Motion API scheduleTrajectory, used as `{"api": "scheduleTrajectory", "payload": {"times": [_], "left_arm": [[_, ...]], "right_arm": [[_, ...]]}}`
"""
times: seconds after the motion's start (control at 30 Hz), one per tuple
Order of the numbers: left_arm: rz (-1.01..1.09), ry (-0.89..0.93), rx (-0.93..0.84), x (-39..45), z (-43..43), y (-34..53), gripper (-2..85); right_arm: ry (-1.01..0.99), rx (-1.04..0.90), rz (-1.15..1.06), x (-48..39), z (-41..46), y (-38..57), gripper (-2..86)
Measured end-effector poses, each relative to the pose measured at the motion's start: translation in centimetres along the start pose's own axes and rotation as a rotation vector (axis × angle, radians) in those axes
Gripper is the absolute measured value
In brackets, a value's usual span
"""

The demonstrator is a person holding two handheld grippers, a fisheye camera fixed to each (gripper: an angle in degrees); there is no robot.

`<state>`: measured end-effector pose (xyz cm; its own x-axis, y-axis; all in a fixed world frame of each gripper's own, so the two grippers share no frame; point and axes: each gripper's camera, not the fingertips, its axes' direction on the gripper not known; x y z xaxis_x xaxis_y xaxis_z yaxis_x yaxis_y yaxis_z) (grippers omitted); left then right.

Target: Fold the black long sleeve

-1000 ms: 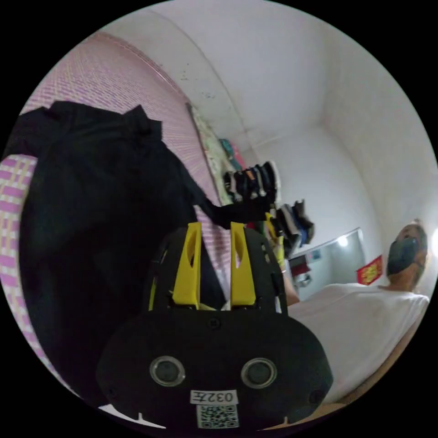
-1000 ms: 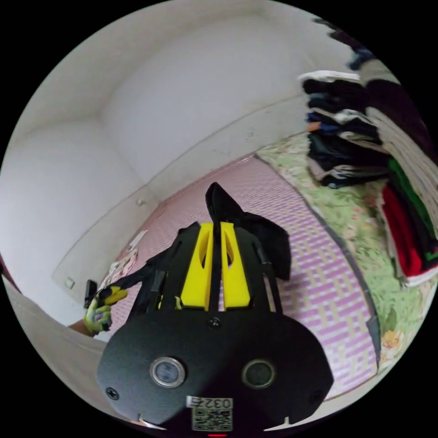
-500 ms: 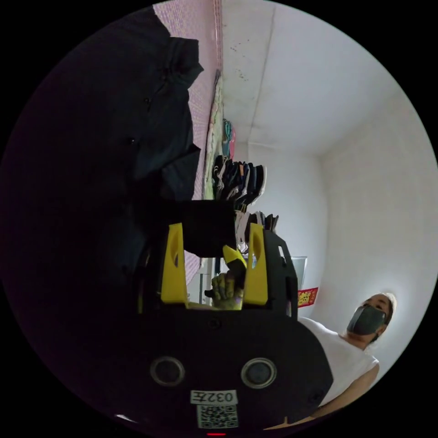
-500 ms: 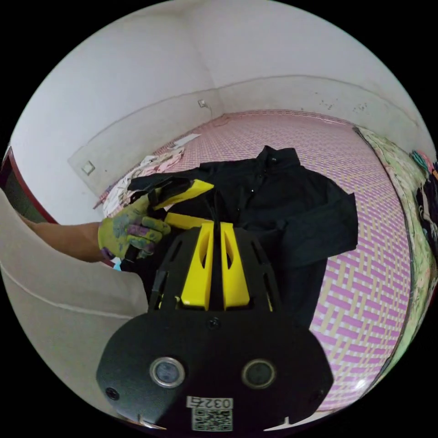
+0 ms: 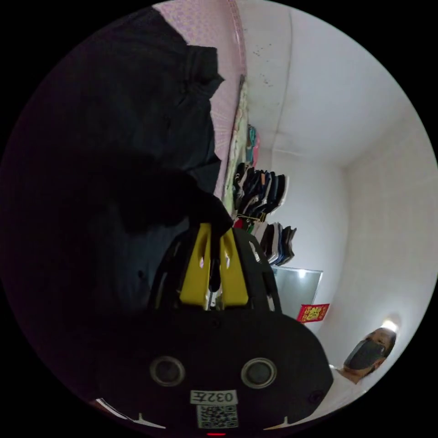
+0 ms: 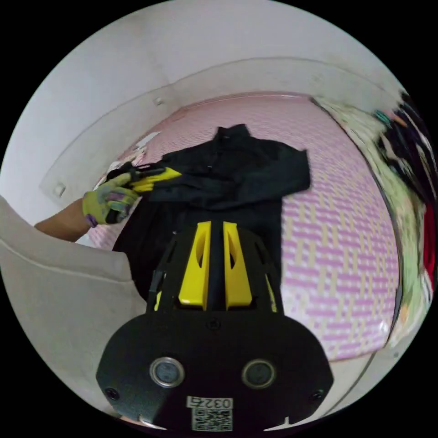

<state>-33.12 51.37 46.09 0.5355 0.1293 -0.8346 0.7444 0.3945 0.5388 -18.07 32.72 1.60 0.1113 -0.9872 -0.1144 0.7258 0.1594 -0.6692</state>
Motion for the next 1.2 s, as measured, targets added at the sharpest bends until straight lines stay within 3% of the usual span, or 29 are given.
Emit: {"api": "scheduleTrajectory", "payload": {"times": [0.17,0.43,0.6,0.93,1.07,1.2], "left_arm": [[0.148,0.106,0.002,3.9,-1.7,-5.4,-1.4],[0.214,0.181,0.005,7.3,-1.2,-11.5,-1.4],[0.196,0.214,0.012,7.8,0.1,-14.6,-1.3],[0.14,0.329,0.03,8.0,1.4,-19.6,-1.4],[0.238,0.419,0.039,11.7,-2.8,-20.3,-1.3],[0.319,0.414,0.073,13.7,-9.9,-20.5,-1.3]], "right_arm": [[0.075,-0.013,0.478,10.3,-4.4,11.6,7.0],[-0.168,-0.013,0.696,13.7,-3.8,19.6,8.8],[-0.2,0.007,0.657,12.7,-3.3,19.8,8.0],[0.001,-0.062,0.504,7.8,-3.5,17.5,0.8],[0.129,-0.04,0.355,3.1,-5.1,14.6,-0.6],[0.136,-0.015,0.195,-1.7,-5.8,11.7,-0.8]]}}
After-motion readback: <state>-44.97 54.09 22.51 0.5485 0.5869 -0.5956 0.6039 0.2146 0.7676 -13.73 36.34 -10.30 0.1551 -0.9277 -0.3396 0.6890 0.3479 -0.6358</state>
